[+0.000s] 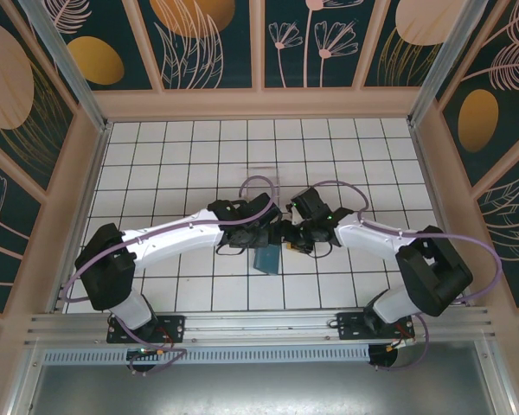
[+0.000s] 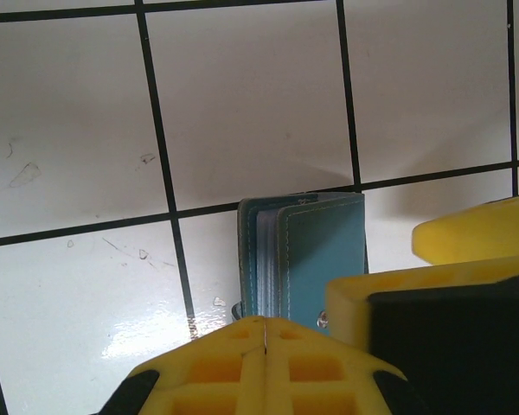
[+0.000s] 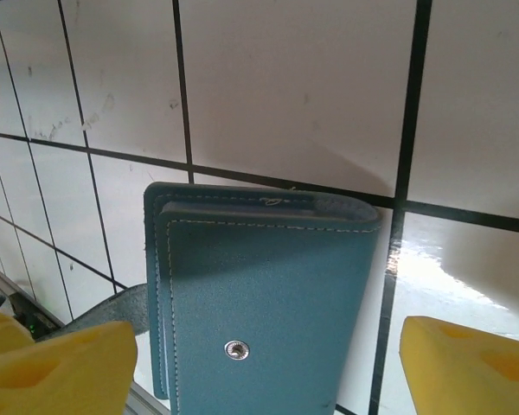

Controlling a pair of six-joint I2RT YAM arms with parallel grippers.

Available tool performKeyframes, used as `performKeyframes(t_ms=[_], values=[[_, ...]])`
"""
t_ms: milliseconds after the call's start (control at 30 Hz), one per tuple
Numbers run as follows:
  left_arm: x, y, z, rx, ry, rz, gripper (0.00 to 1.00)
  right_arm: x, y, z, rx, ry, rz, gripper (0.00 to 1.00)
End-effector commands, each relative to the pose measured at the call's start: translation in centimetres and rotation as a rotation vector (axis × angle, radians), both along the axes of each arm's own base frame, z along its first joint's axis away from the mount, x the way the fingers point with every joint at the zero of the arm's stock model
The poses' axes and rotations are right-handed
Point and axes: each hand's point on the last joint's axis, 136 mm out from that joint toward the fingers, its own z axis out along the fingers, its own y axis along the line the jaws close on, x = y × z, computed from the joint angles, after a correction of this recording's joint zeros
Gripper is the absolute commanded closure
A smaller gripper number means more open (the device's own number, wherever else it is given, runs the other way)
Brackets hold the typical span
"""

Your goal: Take the credit cards out of the card holder

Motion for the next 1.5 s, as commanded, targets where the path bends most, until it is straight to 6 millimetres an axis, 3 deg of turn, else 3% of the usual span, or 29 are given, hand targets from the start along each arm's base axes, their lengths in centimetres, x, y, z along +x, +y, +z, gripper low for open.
performKeyframes(t_ms=[0,400,667,933,1167,1467], values=[[-0.2,-0.1,1.1,-0.037,-0.014,0.006,1.0,0.2,1.4,0.6,0.041,-0.005,0.023,0.18],[-0.4,-0.3,1.6,-0.08,-0.019,0.001,1.0,0.3,1.4,-0.1,0.024,0.003,0.017,0.17],[-0.6,0.1,0.8,-0.054,-0.007,0.006,1.0,0.3,1.0,-0.2,0.002,-0.001,0.007,0.23],[-0.6,0.2,1.3,-0.06,-0.015,0.012,1.0,0.3,0.8,0.0,-0.008,-0.005,0.004,0.27],[-0.5,0.0,1.9,-0.076,-0.022,0.011,1.0,0.6,1.4,1.0,0.037,-0.02,0.001,0.22],[-0.6,-0.2,2.3,-0.096,-0.022,0.008,1.0,0.4,1.5,0.3,0.038,-0.002,-0.004,0.19]])
